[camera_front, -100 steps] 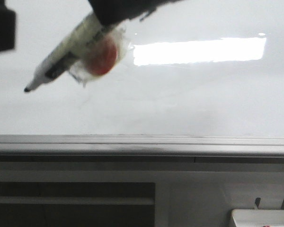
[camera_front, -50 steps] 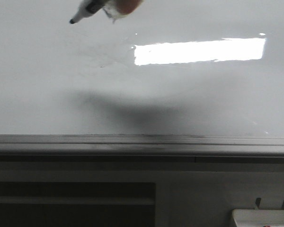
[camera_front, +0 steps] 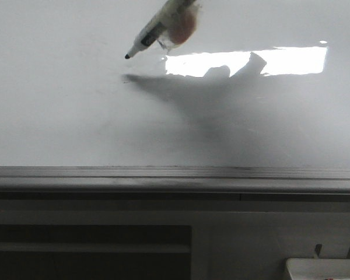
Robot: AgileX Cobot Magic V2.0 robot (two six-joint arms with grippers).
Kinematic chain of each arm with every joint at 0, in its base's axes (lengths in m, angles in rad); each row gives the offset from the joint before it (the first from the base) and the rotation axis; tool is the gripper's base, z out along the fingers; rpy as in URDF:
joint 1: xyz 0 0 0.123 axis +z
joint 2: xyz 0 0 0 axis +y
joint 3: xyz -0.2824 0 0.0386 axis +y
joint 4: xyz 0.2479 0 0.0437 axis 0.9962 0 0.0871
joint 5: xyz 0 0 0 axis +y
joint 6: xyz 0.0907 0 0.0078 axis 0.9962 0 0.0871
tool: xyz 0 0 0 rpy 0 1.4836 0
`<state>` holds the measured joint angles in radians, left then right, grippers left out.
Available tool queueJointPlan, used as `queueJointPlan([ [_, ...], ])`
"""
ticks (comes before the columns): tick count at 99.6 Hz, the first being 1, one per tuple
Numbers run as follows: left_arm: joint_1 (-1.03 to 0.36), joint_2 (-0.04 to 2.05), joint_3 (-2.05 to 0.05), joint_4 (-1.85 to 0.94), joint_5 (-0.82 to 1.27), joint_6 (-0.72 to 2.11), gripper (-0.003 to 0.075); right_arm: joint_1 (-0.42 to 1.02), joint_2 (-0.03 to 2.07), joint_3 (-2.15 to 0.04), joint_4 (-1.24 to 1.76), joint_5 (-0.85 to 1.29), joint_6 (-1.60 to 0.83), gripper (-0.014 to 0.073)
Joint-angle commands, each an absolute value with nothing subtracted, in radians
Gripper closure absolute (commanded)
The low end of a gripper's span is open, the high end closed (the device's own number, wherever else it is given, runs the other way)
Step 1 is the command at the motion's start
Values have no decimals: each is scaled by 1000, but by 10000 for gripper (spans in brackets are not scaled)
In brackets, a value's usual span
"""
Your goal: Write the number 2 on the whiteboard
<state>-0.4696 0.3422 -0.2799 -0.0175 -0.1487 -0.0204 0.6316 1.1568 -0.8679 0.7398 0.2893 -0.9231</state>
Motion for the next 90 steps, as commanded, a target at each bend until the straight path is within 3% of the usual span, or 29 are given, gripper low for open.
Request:
queueJointPlan([
  [1,-465,348,-310,-26,-224,-27,741,626,1156,-904,754,217,-922,661],
  [45,-465,348,-310,-26,-224,-27,741,612,1165,-905,727,115,-922,661],
  [75,-465,348,-310,-26,-224,-27,741,461,1085,-903,725,262,-903,643],
  [90,-465,348,-310,-26,-224,-27,741,451,1086,-885,725,361,-888,643],
])
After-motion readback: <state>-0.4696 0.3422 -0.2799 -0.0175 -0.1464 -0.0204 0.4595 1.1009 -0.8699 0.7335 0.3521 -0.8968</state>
